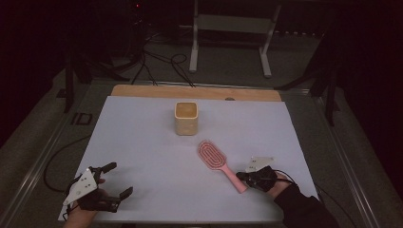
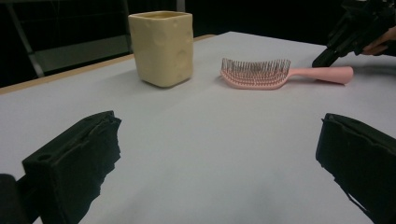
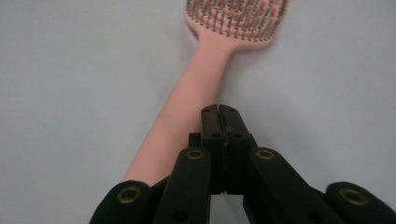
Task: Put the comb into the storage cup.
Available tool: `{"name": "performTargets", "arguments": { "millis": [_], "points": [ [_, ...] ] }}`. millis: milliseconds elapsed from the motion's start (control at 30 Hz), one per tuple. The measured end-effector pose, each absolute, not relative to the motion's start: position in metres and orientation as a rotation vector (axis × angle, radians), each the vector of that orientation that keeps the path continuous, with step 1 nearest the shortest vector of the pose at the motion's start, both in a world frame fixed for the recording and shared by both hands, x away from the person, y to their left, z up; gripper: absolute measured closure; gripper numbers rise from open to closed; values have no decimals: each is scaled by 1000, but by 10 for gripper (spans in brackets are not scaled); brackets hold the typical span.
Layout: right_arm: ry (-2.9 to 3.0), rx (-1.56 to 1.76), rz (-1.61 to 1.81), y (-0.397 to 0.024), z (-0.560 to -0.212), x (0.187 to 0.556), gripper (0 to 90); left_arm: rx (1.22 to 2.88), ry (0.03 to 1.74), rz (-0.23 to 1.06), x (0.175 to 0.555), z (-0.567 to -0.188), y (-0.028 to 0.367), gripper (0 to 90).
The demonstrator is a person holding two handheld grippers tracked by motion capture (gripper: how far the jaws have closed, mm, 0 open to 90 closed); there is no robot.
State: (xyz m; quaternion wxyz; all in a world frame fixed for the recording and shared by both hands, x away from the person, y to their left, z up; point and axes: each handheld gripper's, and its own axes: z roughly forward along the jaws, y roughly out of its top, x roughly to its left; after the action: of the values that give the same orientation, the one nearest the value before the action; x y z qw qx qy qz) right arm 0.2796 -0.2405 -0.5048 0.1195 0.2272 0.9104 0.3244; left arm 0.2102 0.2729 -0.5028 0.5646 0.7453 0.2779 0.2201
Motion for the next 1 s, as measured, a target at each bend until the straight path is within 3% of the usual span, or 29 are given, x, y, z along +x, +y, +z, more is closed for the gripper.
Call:
{"name": "performTargets", "arguments": {
  "millis": [533,867,1000],
  "points": [
    [2532,855,949,-246,-485,281,898,1754,657,517,210,-503,274,0],
    [2471,872,969,-233,-464,272,823,1755,656,512,211,-503,273,0],
    [2449,909,964,-226,-456,269,742,1753,656,514,210,-503,274,0]
  ]
}}
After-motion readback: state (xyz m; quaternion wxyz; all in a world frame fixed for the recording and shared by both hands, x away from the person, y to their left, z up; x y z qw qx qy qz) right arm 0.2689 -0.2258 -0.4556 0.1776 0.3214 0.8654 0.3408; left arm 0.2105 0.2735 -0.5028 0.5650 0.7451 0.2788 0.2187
